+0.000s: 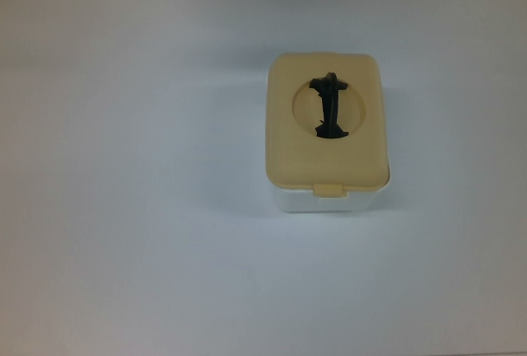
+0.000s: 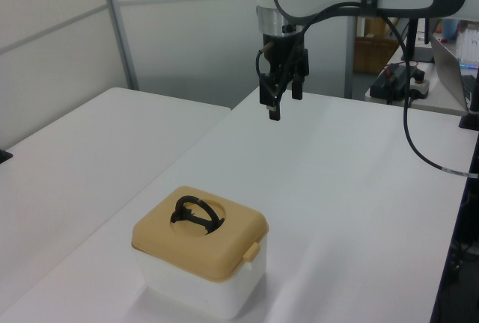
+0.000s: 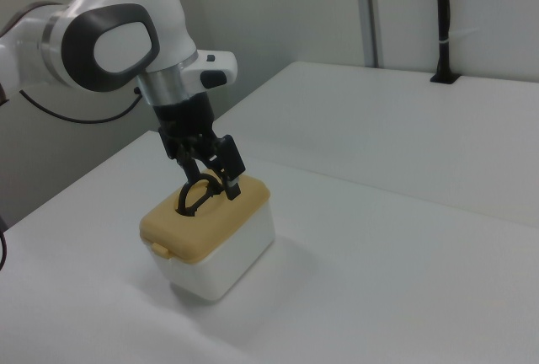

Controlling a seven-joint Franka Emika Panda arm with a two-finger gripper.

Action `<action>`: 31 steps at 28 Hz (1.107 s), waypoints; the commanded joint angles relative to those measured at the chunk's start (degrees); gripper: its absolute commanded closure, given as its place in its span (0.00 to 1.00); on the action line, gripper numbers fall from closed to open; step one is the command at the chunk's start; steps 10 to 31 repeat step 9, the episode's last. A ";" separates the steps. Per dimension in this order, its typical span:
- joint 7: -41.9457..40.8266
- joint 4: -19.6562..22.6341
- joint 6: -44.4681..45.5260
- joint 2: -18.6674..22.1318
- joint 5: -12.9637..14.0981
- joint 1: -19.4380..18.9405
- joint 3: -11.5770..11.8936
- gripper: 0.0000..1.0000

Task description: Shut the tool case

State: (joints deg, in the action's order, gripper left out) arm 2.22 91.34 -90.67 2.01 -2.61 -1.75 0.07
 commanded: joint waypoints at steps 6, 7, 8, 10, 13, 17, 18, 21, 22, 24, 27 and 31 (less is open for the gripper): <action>-1.25 2.00 -2.05 0.54 1.03 1.13 0.19 0.00; -1.25 2.09 -2.40 0.54 1.03 1.13 0.19 0.00; -1.25 2.09 -2.49 0.54 1.03 1.13 0.19 0.00; -1.25 2.09 -2.58 0.45 1.03 1.22 0.19 0.00; -1.25 2.09 -2.58 0.45 1.03 1.22 0.19 0.00; -1.25 2.09 -2.58 0.45 1.03 1.22 0.19 0.00; -1.25 2.09 -2.58 0.45 1.03 1.22 0.19 0.00; -1.25 2.09 -2.58 0.45 1.03 1.22 0.19 0.00; -1.25 2.09 -2.58 0.45 1.03 1.22 0.19 0.00; -1.25 2.09 -2.58 0.45 1.03 1.22 0.19 0.00; -1.25 2.09 -2.58 0.45 1.03 1.22 0.19 0.00; -1.25 2.09 -2.58 0.45 1.03 1.22 0.19 0.00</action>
